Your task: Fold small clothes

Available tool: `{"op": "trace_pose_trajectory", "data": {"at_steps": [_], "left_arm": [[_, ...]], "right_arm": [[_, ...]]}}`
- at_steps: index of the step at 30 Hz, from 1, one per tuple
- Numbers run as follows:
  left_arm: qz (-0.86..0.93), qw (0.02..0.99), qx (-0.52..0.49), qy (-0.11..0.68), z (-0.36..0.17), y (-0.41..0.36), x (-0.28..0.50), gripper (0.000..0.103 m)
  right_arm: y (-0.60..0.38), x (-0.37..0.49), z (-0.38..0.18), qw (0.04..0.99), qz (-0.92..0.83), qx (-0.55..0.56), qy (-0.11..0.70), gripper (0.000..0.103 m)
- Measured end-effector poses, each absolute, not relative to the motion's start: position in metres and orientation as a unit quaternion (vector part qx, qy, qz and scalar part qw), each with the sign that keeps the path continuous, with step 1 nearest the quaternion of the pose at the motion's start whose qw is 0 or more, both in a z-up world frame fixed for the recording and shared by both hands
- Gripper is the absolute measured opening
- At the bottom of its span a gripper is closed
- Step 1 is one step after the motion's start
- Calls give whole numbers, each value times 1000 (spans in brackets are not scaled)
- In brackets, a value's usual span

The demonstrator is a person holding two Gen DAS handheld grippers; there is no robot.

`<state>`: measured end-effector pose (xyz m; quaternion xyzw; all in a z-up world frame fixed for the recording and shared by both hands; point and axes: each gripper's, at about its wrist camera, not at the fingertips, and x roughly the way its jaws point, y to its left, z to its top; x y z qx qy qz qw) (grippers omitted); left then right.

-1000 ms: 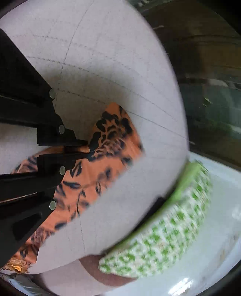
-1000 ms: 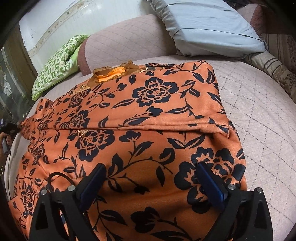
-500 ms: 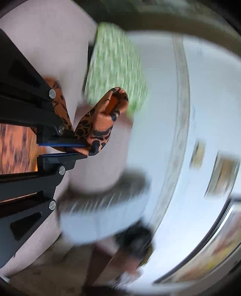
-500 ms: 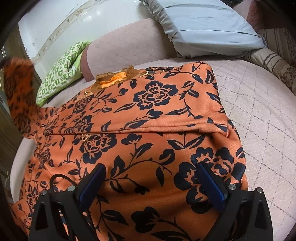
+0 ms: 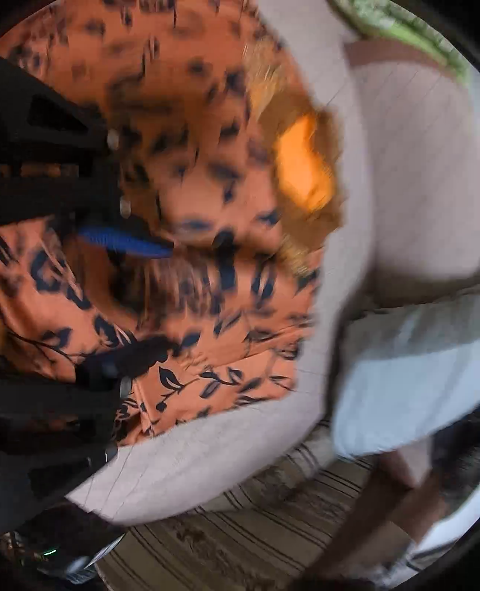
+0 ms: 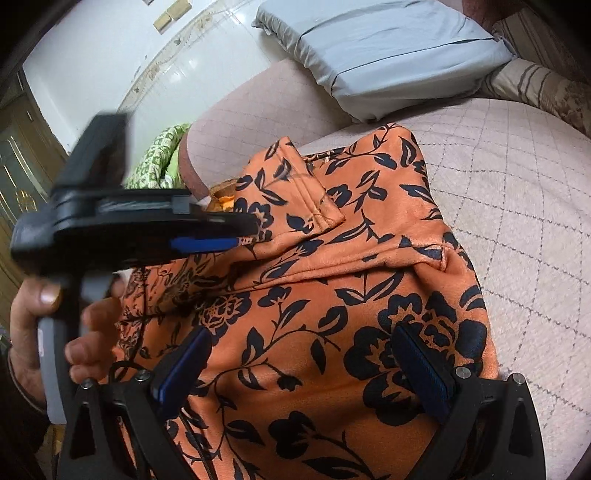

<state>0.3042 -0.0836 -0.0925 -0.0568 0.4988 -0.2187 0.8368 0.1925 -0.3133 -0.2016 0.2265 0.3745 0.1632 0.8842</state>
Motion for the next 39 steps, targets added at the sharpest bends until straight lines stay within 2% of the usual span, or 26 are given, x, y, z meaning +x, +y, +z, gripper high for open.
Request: {"op": "trace_pose_trajectory", "data": {"at_steps": [1,2,4,7,11,14,17,18,19,20,21,25,28,32,35,36,38,39], "left_arm": [[-222,847,-70,478,-79,-69,296,75],[-223,860,-88,451,-64,-52,283,84],[-213,882,-105,407,-48,-13,259,89],[-121,912,-90,382,-53,37,248,89],[7,921,-63,385,-91,86,241,88],[66,916,-79,387,-125,116,243,88],[85,899,-102,419,-144,131,251,88],[86,894,-104,427,-147,136,251,88],[96,888,-104,437,-153,139,253,84],[102,884,-111,442,-156,143,254,82],[101,885,-113,441,-156,143,254,82],[105,885,-100,443,-154,137,258,81],[106,885,-107,440,-156,138,260,81],[111,885,-110,438,-155,140,256,81],[114,886,-104,437,-152,138,254,81],[115,887,-101,436,-151,138,253,81],[116,897,-99,414,-139,135,248,81],[114,910,-93,388,-130,132,243,81]], "right_arm": [[-314,193,-201,884,164,229,374,99],[-314,193,-201,884,165,230,373,99],[-313,193,-200,883,165,232,373,99],[-314,192,-193,881,148,235,383,99],[-321,220,-154,877,164,261,369,99],[-325,277,-151,848,146,293,417,99],[-322,325,-165,837,101,281,458,97],[-315,339,-170,836,96,257,476,89],[-309,344,-172,836,96,241,485,69],[-294,353,-174,833,101,200,505,55],[-286,355,-174,833,99,175,516,13],[-255,356,-146,853,89,71,509,7],[-269,340,-117,888,34,66,453,6],[-299,332,-168,859,-34,72,505,6],[-319,321,-174,864,-9,131,485,10],[-321,318,-169,866,-10,132,482,18],[-319,313,-149,881,-7,141,452,47],[-314,313,-138,890,7,142,433,78]]}}
